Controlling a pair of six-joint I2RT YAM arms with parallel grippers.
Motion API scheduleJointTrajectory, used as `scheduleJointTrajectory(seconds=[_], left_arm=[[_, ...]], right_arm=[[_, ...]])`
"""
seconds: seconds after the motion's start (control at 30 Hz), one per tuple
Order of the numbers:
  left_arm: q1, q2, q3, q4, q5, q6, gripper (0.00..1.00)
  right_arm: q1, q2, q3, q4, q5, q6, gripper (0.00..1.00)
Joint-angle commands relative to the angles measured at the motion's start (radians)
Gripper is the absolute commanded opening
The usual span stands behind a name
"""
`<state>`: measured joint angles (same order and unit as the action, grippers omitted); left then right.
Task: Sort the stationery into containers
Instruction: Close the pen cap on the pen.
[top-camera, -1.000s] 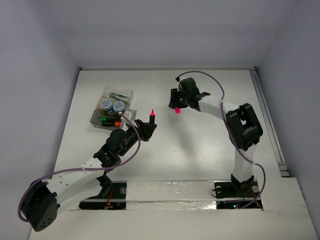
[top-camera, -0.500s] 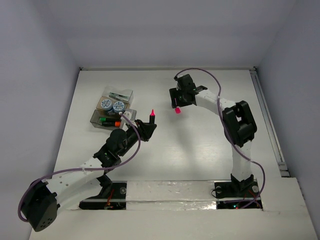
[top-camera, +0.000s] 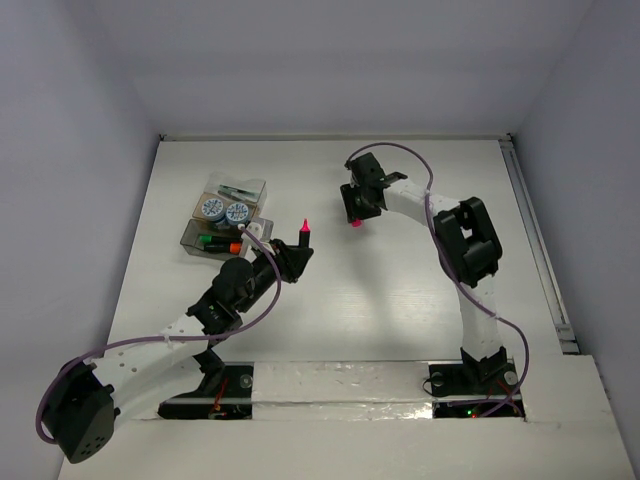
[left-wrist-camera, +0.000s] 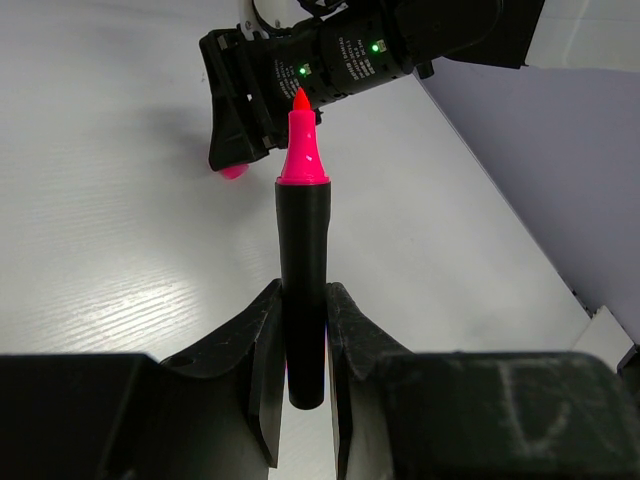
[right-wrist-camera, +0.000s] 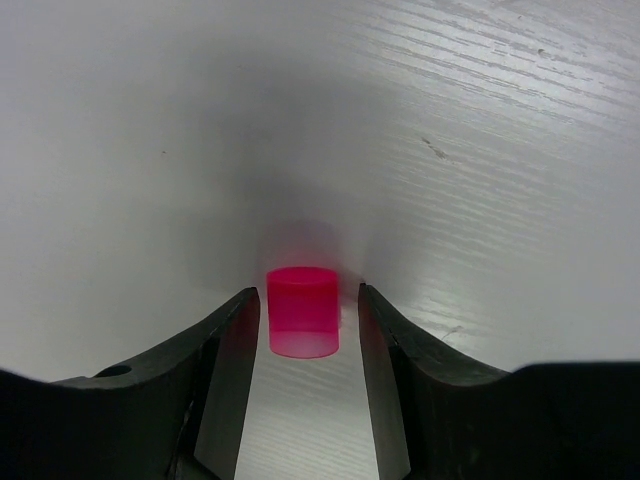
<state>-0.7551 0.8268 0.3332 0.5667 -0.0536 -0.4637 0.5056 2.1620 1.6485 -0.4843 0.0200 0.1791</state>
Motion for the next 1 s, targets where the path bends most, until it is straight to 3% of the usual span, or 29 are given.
scheduleJointTrajectory(seconds=[0.0, 0.5, 0.7, 0.8, 0.87, 0.97], left_arm=[[0.005, -0.006, -0.008, 0.042, 0.008, 0.014, 0.00], [0.005, -0.009, -0.008, 0.042, 0.008, 0.016, 0.00], [0.005, -0.014, -0.008, 0.041, 0.008, 0.016, 0.00], [0.005, -0.012, -0.008, 0.041, 0.008, 0.016, 0.00], [0.005, -0.012, -0.008, 0.041, 0.008, 0.016, 0.00], [0.005, -0.009, -0.010, 0.044, 0.006, 0.014, 0.00]], right_arm=[[0.010, 0.012, 0.045, -0.005, 0.011, -0.007, 0.50], [0.010, 0.061, 0.083, -0.039, 0.057, -0.021, 0.51], [0.010, 0.065, 0.086, -0.053, 0.072, -0.030, 0.42], [0.019, 0.062, 0.085, -0.054, 0.077, -0.030, 0.31], [0.019, 0.058, 0.080, -0.050, 0.078, -0.018, 0.19], [0.019, 0.009, 0.031, 0.012, 0.037, 0.017, 0.14]])
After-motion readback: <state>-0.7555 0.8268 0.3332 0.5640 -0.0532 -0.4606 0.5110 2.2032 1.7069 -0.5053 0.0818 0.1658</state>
